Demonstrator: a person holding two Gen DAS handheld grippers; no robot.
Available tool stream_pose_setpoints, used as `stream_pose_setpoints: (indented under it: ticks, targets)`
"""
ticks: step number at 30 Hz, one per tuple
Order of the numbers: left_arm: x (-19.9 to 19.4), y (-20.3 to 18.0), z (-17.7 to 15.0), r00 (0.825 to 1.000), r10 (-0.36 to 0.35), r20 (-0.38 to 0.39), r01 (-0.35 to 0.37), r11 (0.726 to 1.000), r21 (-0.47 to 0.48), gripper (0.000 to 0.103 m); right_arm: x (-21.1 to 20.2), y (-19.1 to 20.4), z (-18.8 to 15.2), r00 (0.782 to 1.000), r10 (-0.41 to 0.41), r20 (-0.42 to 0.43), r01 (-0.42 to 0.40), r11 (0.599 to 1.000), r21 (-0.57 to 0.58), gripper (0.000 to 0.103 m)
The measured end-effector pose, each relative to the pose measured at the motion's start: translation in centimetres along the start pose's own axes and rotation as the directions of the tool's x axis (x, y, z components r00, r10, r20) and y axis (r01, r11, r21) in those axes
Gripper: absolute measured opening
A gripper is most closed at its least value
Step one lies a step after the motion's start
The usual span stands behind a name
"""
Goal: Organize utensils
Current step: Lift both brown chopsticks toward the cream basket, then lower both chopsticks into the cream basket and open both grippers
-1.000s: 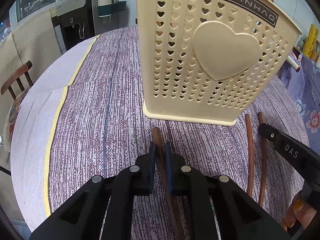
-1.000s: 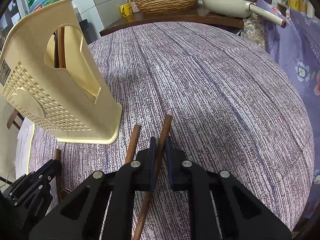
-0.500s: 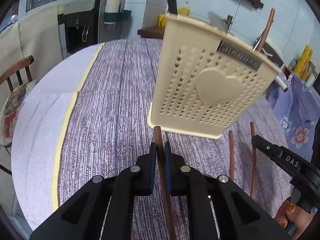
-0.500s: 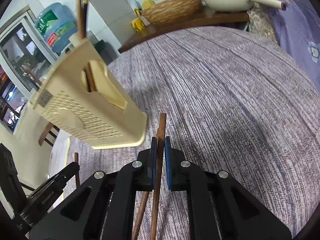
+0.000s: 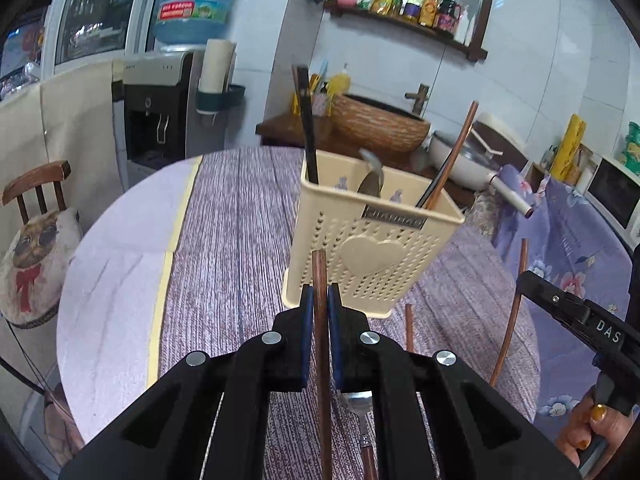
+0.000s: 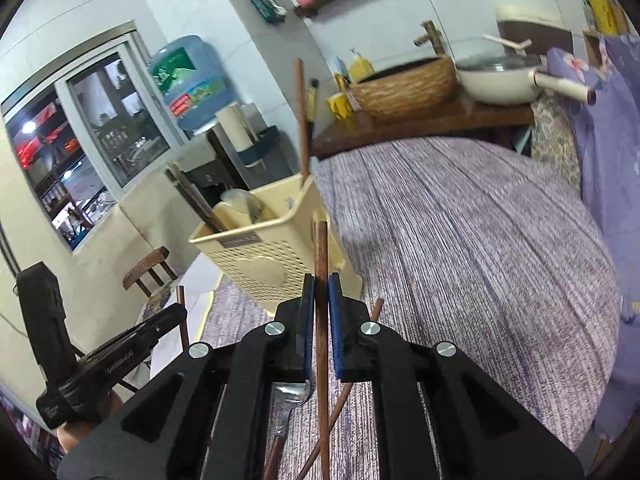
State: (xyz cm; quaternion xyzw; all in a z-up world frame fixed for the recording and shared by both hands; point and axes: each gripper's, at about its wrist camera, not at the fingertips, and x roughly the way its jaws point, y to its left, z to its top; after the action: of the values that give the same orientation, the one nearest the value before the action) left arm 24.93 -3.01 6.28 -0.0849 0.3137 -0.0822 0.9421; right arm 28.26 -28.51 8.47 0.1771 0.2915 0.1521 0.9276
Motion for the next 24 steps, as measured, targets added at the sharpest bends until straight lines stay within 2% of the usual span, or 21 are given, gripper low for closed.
stream_pose_setpoints:
  ticks: [6, 18, 24]
  targets:
    - [-3.0, 0.1, 0.9, 0.997, -0.023, 0.073, 0.022, 1.0, 0.018, 0.008, -3.5, 2.0, 0.7, 0.998, 0.034, 0.047, -0.03, 0.996, -0.081, 0.008]
    - [-5.5, 0.5, 1.7, 0.992, -0.025, 0.123, 0.021, 0.999, 0.037, 0.008, -4.3, 3.7, 2.0, 0.996, 0.079, 0.041, -0.073, 0.989, -0.13, 0.008]
    - [-6.4, 0.6, 2.9, 0.987, -0.018, 0.157, 0.012, 0.999, 0.041, 0.008, -5.2, 4.7, 3.3, 0.994, 0.083, 0.074, -0.069, 0.983, -0.171, 0.008]
